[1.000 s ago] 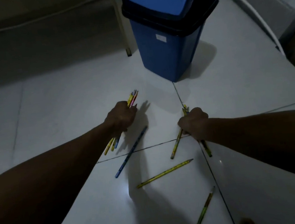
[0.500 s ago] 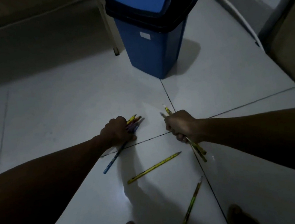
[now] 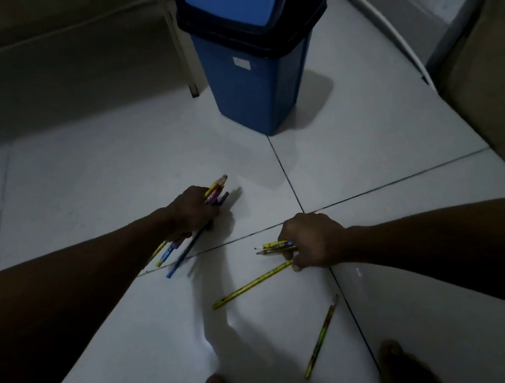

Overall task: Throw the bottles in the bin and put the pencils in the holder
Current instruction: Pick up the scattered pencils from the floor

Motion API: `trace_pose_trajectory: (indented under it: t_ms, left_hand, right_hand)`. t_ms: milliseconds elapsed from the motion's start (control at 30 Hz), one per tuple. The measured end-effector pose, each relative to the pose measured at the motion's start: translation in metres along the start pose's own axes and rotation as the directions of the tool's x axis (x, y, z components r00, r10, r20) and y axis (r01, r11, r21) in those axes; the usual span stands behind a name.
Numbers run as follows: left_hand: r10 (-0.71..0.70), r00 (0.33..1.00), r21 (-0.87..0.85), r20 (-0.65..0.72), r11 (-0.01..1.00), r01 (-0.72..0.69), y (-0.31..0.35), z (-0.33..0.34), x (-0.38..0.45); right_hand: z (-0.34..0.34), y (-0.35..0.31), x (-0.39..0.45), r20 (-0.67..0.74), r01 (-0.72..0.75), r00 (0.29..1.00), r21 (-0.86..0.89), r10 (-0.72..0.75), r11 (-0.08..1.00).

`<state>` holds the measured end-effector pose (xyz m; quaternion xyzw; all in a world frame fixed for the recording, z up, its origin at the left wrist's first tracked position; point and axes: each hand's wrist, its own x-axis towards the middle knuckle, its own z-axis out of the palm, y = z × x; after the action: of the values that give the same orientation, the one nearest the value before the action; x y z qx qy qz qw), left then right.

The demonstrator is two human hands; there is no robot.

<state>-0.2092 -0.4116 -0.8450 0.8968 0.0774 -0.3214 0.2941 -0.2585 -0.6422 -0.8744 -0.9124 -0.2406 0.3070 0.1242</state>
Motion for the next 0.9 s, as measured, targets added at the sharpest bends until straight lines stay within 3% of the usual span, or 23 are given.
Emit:
trace_pose_trajectory:
  t_ms: [200, 267, 333, 433, 567, 667, 800, 900]
  left_hand:
    - [0.091, 0.993, -0.130, -0.078, 0.986, -0.101, 0.013, 0.001, 0.000]
    - [0.108, 0.989, -0.193, -0.104, 0.973, -0.127, 0.021, 0.001, -0.001]
    - [0.128, 0.986, -0.276, -0.103, 0.949, -0.152, 0.030, 0.002, -0.003]
    - [0.136, 0.988, -0.385, -0.079, 0.910, -0.156, 0.045, 0.007, -0.008]
    - [0.243, 0.968, -0.404, -0.058, 0.881, -0.246, 0.070, 0.025, -0.020]
    - [0.296, 0.954, -0.293, 0.038, 0.916, -0.273, 0.083, 0.053, -0.027]
    - [0.283, 0.928, 0.027, 0.243, 0.954, -0.298, 0.083, 0.111, -0.036]
    - [0.228, 0.902, 0.128, 0.367, 0.948, -0.292, 0.076, 0.149, -0.050]
  right_hand:
    - [0.000, 0.004, 0.005, -0.028, 0.029, 0.999, -0.065, -0.031, 0.998]
    - [-0.010, 0.008, 0.002, -0.027, 0.057, 0.998, 0.005, -0.056, 0.998]
    - [-0.021, 0.015, -0.002, -0.027, 0.069, 0.998, 0.188, -0.065, 0.980]
    - [-0.039, 0.031, -0.007, 0.003, -0.048, 0.998, 0.599, 0.058, 0.799]
    - [-0.065, 0.076, -0.019, 0.084, -0.260, 0.924, 0.852, 0.373, 0.455]
    - [-0.082, 0.109, -0.035, 0.085, -0.236, 0.867, 0.938, 0.491, 0.255]
    - [-0.092, 0.130, -0.048, 0.081, -0.174, 0.811, 0.979, 0.579, 0.107]
    - [-0.086, 0.136, -0.047, 0.099, -0.140, 0.823, 0.990, 0.559, 0.031]
